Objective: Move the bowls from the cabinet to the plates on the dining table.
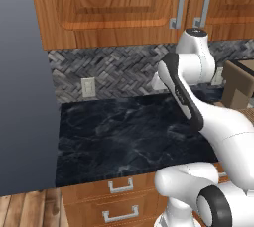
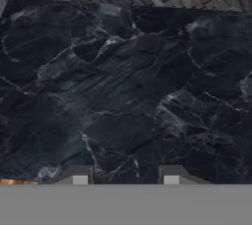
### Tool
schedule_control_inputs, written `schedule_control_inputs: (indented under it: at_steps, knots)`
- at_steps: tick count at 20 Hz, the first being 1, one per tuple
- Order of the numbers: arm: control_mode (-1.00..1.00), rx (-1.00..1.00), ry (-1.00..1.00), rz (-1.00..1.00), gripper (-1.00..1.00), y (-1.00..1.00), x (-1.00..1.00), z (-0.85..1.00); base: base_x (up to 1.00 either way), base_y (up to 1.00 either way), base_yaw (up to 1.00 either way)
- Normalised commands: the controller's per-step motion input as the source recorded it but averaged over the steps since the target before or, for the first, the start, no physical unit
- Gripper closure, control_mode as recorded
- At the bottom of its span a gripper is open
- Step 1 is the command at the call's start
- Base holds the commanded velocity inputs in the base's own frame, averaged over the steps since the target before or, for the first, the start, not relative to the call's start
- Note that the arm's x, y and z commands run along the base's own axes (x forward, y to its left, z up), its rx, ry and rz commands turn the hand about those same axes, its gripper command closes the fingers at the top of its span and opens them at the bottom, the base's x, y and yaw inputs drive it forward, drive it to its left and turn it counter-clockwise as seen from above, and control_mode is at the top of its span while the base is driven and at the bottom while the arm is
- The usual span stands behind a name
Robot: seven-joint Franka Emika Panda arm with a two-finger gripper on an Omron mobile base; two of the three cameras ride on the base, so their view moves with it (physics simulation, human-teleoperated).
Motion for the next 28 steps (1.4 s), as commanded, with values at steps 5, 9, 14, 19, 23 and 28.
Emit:
schedule_control_inputs:
  at_steps: [5, 9, 14, 19, 23, 28]
  knots:
    - [-1.0, -0.07, -0.01, 0.0, -1.0, 0.0, -0.01, 0.01, 0.0, 0.0, 0.0]
    - [-1.0, -0.16, -0.12, 0.0, -1.0, 0.0, -0.19, 0.14, 0.0, 0.0, 0.0]
    - [-1.0, -0.16, -0.18, 0.0, -1.0, -0.01, -0.22, 0.27, 0.0, 0.0, 0.0]
    - [-1.0, -0.14, -0.19, 0.0, -1.0, -0.08, -0.18, 0.34, 0.0, 0.0, 0.0]
    - [-1.0, -0.08, -0.17, 0.0, -1.0, -0.17, -0.23, 0.34, 0.0, 0.0, 0.0]
    - [-1.0, -0.01, -0.15, 0.0, -1.0, -0.31, -0.25, 0.37, 0.0, 0.0, 0.0]
